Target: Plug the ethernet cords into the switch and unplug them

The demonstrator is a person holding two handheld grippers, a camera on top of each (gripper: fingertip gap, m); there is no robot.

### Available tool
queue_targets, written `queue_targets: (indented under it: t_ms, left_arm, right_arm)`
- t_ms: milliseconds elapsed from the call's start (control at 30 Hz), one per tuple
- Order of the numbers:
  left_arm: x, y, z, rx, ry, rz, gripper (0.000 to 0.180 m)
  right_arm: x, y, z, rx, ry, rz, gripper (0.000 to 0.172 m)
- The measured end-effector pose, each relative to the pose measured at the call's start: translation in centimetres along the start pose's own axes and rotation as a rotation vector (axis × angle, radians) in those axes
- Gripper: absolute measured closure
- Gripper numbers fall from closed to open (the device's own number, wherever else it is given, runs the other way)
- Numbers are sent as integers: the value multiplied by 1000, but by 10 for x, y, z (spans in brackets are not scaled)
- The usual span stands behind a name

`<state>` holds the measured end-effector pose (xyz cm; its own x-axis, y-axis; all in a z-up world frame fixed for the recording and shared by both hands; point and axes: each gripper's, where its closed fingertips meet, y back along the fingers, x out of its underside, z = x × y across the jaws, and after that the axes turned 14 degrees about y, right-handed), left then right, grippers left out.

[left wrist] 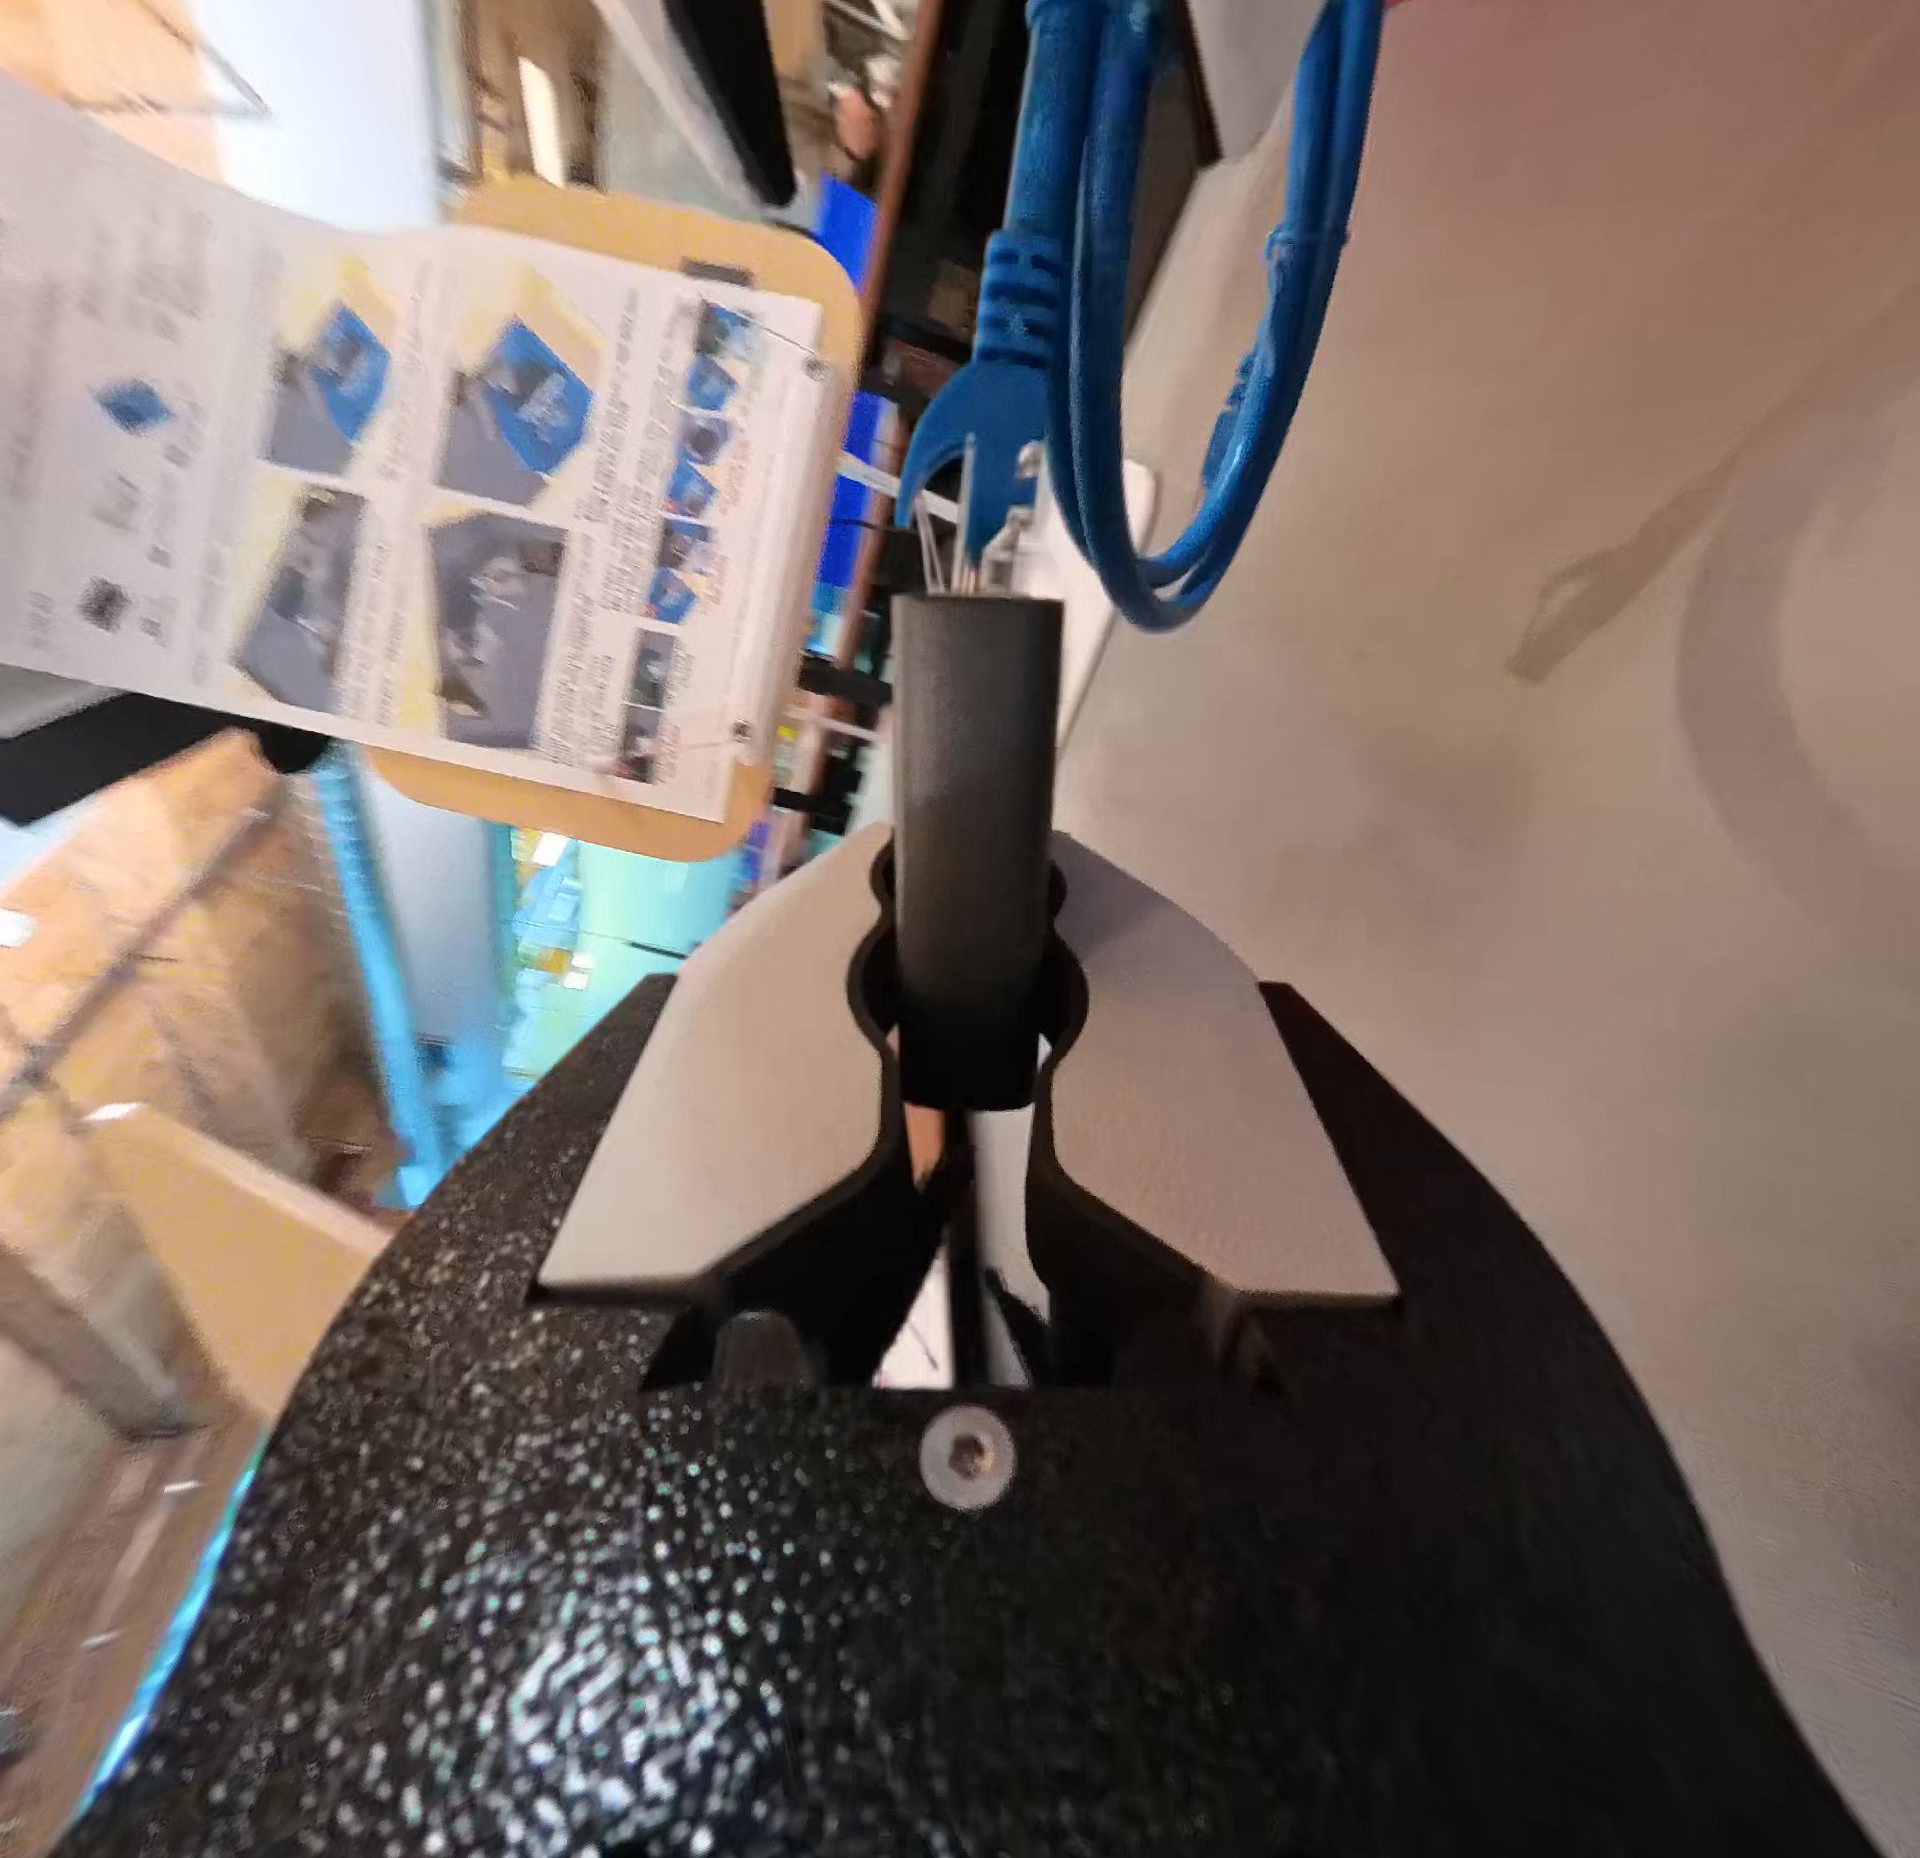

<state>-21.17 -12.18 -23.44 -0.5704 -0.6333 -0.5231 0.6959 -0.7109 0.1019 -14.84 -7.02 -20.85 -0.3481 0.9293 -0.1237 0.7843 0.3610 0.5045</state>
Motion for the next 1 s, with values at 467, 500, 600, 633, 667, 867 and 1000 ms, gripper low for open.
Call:
queue_targets:
  t_ms: [467,500,600,633,667,867,1000]
  left_arm:
    - [-35,16,25,-258,-94,-162,160]
    - [-35,17,27,-269,-94,-159,160]
    - [-33,17,30,-283,-91,-151,159]
    - [-33,18,31,-286,-90,-150,159]
    - [-33,18,32,-290,-86,-150,159]
    - [-32,19,33,-289,-47,-137,160]
    - [-31,17,28,-268,-97,-106,160]
  right_arm:
    - [-39,14,0,-179,-420,-351,142]
    - [-40,11,0,-180,-438,-352,143]
    - [-42,8,-7,-156,-484,-378,156]
    - [-44,9,-9,-152,-492,-388,160]
    - [-45,9,-10,-150,-495,-394,160]
    - [-49,10,-13,-165,-529,-428,161]
    - [-46,6,-7,-192,-517,-376,161]
